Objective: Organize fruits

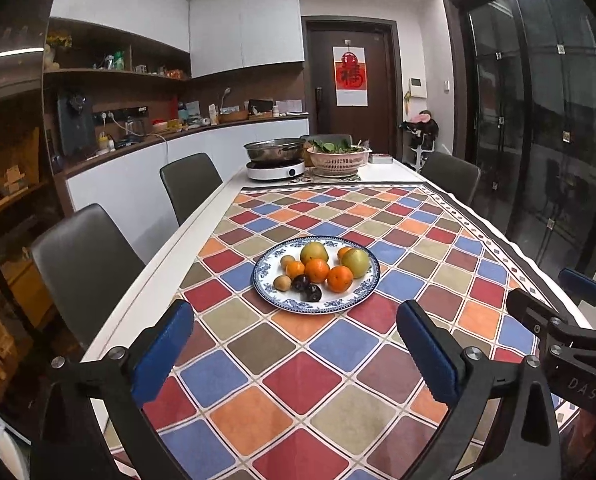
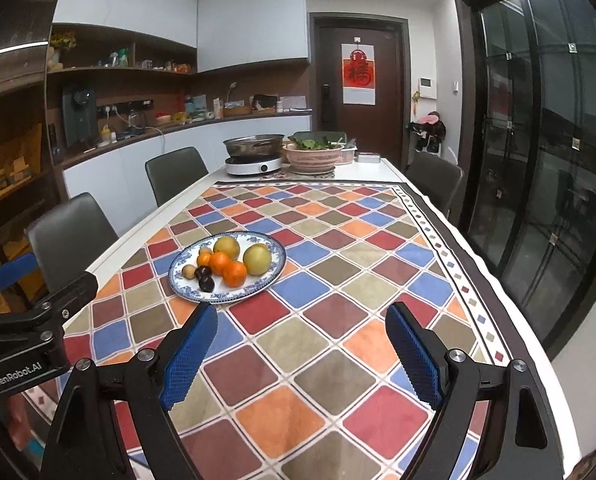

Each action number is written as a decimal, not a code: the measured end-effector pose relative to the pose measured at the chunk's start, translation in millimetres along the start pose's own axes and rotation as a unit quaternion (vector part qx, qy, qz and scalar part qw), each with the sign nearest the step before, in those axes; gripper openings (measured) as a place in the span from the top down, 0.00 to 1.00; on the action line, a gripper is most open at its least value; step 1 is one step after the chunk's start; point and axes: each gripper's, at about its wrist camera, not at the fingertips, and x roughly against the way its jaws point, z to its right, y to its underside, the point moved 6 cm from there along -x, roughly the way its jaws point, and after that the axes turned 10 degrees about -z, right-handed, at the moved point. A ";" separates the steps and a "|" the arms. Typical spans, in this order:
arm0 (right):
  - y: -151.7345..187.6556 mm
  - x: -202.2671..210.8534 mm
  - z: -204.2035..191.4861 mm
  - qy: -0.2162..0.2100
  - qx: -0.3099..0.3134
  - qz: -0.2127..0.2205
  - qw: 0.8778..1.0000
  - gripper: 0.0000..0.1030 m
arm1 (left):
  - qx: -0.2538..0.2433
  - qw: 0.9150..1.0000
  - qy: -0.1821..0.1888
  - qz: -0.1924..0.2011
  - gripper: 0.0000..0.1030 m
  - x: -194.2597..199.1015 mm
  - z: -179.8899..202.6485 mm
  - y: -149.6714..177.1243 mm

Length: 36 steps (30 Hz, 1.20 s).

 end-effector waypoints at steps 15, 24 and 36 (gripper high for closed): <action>11.4 3.0 -1.1 0.001 -0.002 0.000 1.000 0.16 | -0.006 1.000 0.005 -0.007 0.00 -3.3 5.1 10.9; 12.3 2.4 -0.5 0.000 0.000 -0.003 1.000 0.16 | -0.005 1.000 0.005 -0.009 0.00 -2.9 2.3 11.6; 13.3 0.4 -1.2 -0.002 0.001 -0.006 1.000 0.16 | -0.005 1.000 0.006 -0.017 0.00 -6.4 1.5 12.7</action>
